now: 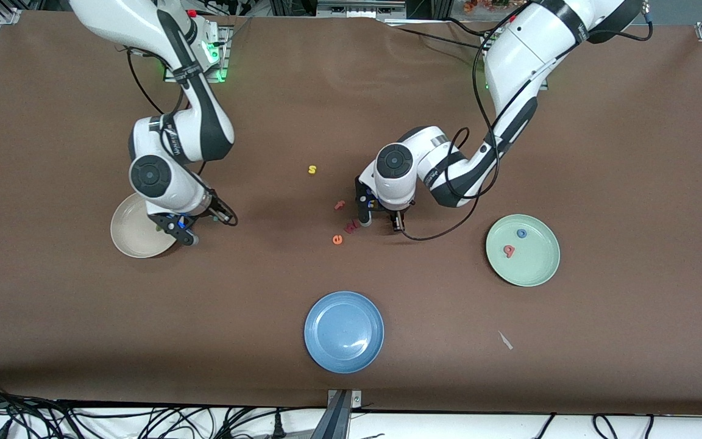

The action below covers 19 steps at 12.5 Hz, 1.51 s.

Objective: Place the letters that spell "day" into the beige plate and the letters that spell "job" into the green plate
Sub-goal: 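Drop the cyan y on the beige plate and cyan j on the green plate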

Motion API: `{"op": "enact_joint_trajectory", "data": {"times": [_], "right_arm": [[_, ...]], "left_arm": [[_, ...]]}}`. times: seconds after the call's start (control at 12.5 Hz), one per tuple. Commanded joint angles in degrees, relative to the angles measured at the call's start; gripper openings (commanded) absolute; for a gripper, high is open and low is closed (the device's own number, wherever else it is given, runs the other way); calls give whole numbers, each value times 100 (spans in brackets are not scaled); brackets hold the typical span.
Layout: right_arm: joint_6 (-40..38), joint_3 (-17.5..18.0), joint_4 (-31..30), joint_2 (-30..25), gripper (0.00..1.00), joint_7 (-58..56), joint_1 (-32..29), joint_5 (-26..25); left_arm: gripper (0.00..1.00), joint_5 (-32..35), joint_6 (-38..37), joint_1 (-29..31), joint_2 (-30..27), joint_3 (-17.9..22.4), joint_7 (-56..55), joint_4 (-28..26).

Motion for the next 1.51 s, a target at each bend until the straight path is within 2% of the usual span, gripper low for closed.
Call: {"op": "enact_joint_trajectory", "data": {"times": [0.0, 0.32, 0.4, 0.56, 0.64, 0.8, 0.88, 1.2, 1.43], "right_arm": [[48, -590, -587, -370, 0, -1300, 18, -50], [22, -1303, -650, -336, 0, -2647, 9, -33], [13, -1408, -641, -301, 19, -2876, -17, -24], [-22, -1427, -606, -274, 100, -2967, -140, 46], [-135, -1392, -571, -300, 100, -2879, -123, 55], [-626, -1340, -230, -301, 100, -2529, -70, 64], [-802, -1261, -80, -309, 100, -2370, -61, 73], [-1400, -1058, 456, -301, 100, -2088, -44, 99], [-1822, -1040, 834, -292, 100, -2114, -44, 99]], "left_arm": [[57, 307, 6, -24, 108, 3, 44, 128], [54, 308, 6, -50, 143, 3, 9, 128], [54, 317, 6, -50, 152, 3, 9, 128], [38, 317, 32, -50, 152, 3, 9, 128], [32, 317, 128, -50, 170, 3, 9, 119], [7, 317, 147, -41, 170, 3, 9, 119], [0, 308, 147, -32, 152, 3, 9, 119], [0, 308, 59, 38, 12, -6, 44, 128], [0, 229, -466, 248, -260, -32, 70, 128]]}}
